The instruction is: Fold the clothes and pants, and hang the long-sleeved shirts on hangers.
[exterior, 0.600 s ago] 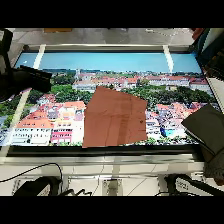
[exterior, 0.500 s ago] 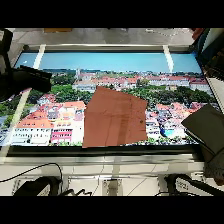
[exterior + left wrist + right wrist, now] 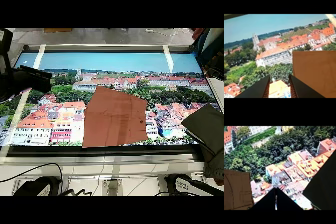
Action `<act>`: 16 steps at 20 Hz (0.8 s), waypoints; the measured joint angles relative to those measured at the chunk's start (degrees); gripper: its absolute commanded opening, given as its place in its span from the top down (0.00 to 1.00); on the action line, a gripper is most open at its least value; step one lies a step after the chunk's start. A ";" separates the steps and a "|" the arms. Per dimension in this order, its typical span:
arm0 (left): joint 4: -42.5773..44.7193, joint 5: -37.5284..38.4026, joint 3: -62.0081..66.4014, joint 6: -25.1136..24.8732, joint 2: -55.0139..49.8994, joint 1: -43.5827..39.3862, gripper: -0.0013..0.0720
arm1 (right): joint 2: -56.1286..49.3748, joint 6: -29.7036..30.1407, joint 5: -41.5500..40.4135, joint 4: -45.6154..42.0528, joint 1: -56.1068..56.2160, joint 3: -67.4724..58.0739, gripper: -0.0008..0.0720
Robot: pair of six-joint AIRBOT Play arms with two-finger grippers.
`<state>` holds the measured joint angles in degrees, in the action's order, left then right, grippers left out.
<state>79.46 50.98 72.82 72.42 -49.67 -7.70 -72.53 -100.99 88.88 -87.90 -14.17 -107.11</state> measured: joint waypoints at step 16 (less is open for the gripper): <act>-0.26 0.48 0.00 0.96 0.00 -0.04 0.96 | 0.00 0.09 -1.99 0.46 -0.02 0.02 0.96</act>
<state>79.20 51.46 72.82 73.38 -49.67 -7.75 -72.53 -100.90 86.89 -87.44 -14.20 -107.09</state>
